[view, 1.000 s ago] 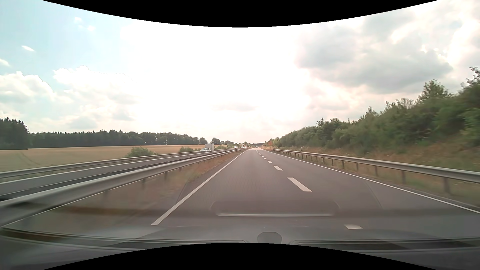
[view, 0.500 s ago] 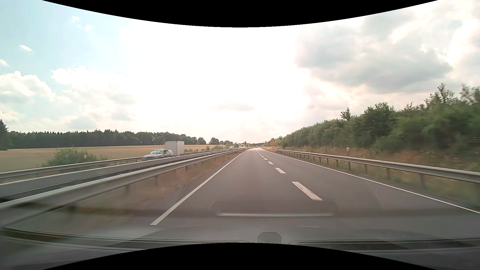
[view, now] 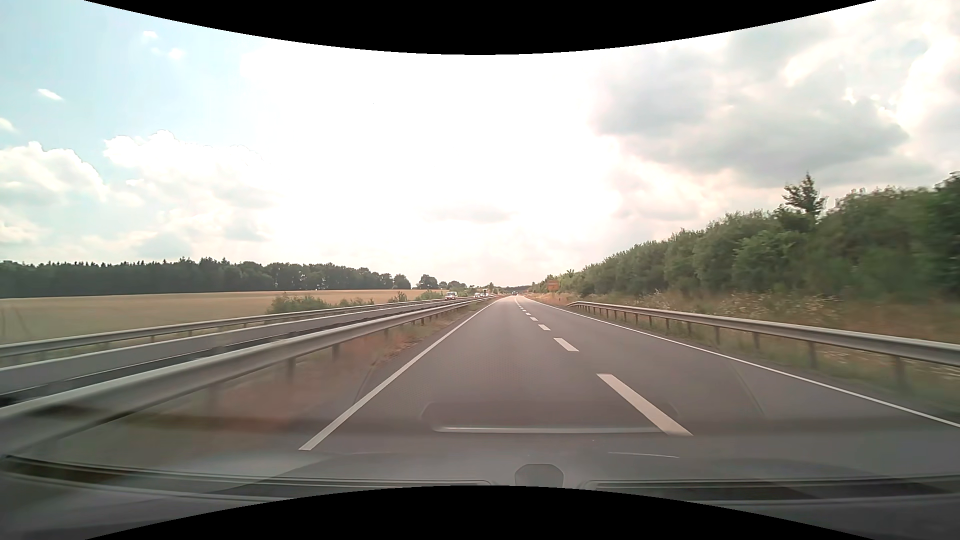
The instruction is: Follow the waypoints while adhering to traffic rules and regulations
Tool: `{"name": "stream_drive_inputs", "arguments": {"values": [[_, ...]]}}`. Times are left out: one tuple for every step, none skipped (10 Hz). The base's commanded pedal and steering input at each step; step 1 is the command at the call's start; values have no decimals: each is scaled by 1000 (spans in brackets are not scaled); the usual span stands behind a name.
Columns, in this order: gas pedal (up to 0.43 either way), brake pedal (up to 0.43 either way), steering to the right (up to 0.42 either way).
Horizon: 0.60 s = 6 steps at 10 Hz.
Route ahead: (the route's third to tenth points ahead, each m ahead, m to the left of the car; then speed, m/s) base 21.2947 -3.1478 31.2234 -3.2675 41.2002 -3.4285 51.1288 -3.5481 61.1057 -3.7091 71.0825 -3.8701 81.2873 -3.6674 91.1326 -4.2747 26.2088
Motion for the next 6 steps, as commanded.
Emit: {"name": "stream_drive_inputs", "arguments": {"values": [[248,0,-2],[248,0,-2],[248,0,-2],[248,0,-1],[248,0,1],[248,0,1]]}}
